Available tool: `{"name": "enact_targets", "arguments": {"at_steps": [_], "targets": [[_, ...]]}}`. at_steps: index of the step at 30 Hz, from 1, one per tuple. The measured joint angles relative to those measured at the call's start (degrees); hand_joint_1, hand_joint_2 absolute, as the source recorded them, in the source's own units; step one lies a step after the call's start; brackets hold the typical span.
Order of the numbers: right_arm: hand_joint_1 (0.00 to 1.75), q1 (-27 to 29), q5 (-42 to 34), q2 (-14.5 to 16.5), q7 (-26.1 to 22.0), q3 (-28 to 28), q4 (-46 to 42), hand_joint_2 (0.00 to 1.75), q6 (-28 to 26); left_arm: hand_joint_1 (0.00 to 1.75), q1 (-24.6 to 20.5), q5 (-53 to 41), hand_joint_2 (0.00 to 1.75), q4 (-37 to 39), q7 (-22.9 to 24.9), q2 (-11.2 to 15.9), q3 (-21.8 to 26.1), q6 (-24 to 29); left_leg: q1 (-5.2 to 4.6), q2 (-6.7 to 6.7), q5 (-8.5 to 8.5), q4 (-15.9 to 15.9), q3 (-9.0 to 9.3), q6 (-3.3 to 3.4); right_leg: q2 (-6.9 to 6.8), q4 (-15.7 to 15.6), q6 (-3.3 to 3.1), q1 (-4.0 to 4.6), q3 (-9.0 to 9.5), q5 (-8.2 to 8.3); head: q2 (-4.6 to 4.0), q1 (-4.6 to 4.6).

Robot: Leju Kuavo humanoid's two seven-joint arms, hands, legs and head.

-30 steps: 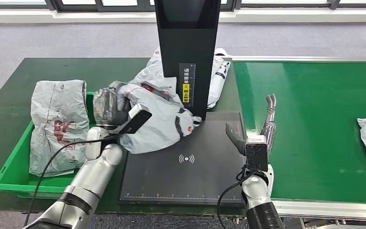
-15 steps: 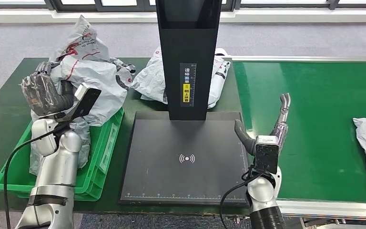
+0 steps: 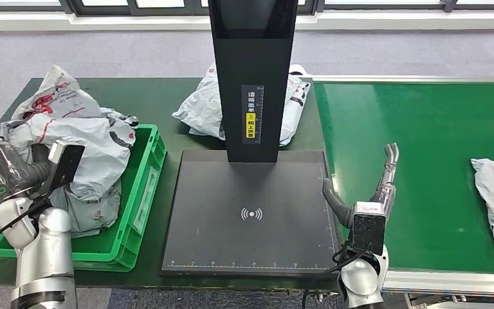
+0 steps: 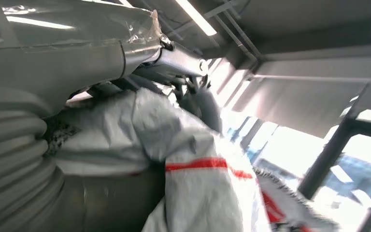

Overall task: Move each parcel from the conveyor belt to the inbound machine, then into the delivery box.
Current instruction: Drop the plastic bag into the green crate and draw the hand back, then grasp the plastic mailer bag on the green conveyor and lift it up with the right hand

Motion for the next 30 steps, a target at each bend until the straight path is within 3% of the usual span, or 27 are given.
{"name": "enact_targets", "arguments": {"at_steps": [7, 15, 22, 26, 30], "targets": [[0.00, 1.4, 0.1, -0.3, 0.6, 0.0, -1.6, 1.75, 1.3, 0.00, 6.4, -1.7, 1.75, -0.6, 10.0, 2.2, -1.3, 0.0, -0.01, 0.03, 0.00, 0.0, 0.01, 0.01, 0.02, 0.0, 0.00, -0.02, 0.00, 0.00, 0.01, 0.00], [0.00, 1.4, 0.4, -0.4, 0.9, 0.0, -1.8, 1.75, 2.3, 0.00, 11.7, -2.5, 1.75, -4.1, 12.5, 2.7, -2.3, 0.0, -0.01, 0.01, 0.00, 0.0, 0.01, 0.01, 0.00, 0.0, 0.00, -0.01, 0.02, 0.00, 0.00, 0.01], [0.00, 1.3, 0.4, -0.4, 0.9, 0.0, -1.8, 1.75, 2.6, 0.00, 13.2, -2.1, 1.75, -5.3, 13.3, 3.0, -3.5, 0.0, -0.01, 0.00, 0.00, 0.0, 0.01, 0.01, -0.02, 0.0, 0.00, -0.01, 0.03, 0.01, 0.01, -0.01], [0.00, 1.3, 0.5, -0.4, 0.9, 0.0, -1.8, 1.75, 2.8, 0.00, 13.4, -1.8, 0.00, -5.6, 13.8, 3.2, -4.2, 0.0, -0.01, 0.00, 0.00, 0.0, 0.01, 0.01, -0.02, 0.0, 0.00, -0.01, 0.04, 0.01, -0.01, -0.01], [0.00, 1.3, 0.7, -0.4, 1.0, 0.0, -1.8, 1.75, 3.0, 0.00, 14.4, 0.4, 0.00, -7.2, 13.4, 3.3, -4.9, 0.0, -0.01, 0.00, 0.00, 0.0, 0.01, 0.01, -0.01, 0.0, 0.00, -0.01, 0.02, 0.01, 0.00, 0.00]]}}
